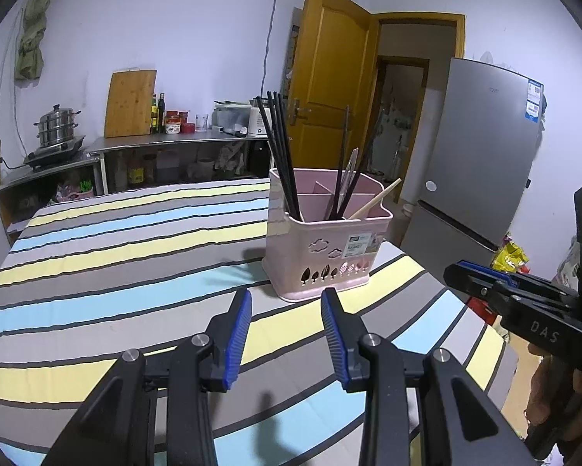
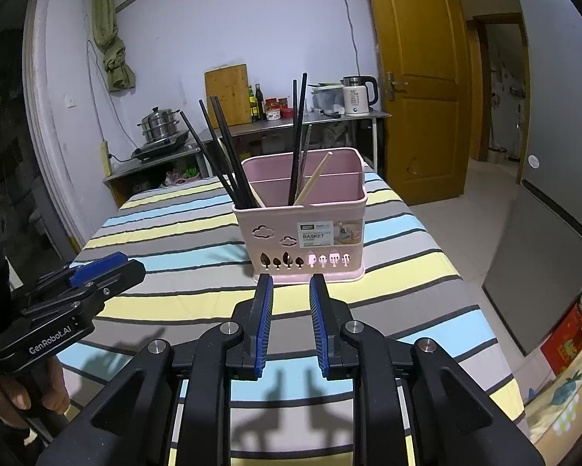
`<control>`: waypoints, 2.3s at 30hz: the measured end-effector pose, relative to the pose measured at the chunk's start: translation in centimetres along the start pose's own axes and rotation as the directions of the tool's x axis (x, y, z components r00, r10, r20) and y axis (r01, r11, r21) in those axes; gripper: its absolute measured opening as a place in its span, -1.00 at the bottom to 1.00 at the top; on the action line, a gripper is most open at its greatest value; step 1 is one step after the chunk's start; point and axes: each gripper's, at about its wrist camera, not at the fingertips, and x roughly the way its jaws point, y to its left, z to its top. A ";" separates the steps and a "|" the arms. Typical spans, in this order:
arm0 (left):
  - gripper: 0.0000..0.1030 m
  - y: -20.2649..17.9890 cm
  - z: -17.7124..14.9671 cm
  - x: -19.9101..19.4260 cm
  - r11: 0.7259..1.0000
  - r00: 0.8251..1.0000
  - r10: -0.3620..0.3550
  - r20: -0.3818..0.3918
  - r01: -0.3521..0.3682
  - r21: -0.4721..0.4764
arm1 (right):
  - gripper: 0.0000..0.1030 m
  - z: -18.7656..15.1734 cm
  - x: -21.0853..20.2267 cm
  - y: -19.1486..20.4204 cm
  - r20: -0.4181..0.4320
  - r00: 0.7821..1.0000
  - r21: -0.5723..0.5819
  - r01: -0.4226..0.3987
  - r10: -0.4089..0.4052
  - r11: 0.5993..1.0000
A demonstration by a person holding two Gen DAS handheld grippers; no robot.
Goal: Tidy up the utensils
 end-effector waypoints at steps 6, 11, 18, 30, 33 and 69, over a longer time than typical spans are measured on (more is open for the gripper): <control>-0.29 0.0 -0.2 0.0 1.000 1.000 0.009 -0.001 -0.009 -0.001 | -0.61 -0.1 -0.1 0.2 -0.004 1.000 -0.004 0.001 -0.001 1.000; -0.29 -0.1 -0.3 -0.1 1.000 1.000 0.012 -0.001 -0.012 0.002 | -0.61 -0.2 0.0 0.4 -0.010 1.000 -0.006 -0.002 0.002 1.000; -0.29 -0.1 -0.3 -0.2 1.000 1.000 0.014 0.000 -0.014 0.007 | -0.61 -0.2 0.1 0.5 -0.015 1.000 -0.008 -0.004 0.004 1.000; -0.29 -0.8 -0.3 -0.4 0.999 1.000 0.021 0.000 -0.021 0.037 | -0.61 -0.2 0.0 0.6 -0.017 1.000 -0.008 -0.004 0.004 1.000; -0.29 -0.9 -0.4 -0.4 0.999 1.000 0.021 -0.001 -0.021 0.041 | -0.61 -0.2 0.1 0.6 -0.017 1.000 -0.008 -0.005 0.004 1.000; -0.29 -0.7 -0.5 -0.6 0.998 0.999 0.033 0.004 -0.033 0.050 | -0.61 -0.3 0.1 0.7 -0.019 1.000 -0.010 -0.005 0.004 1.000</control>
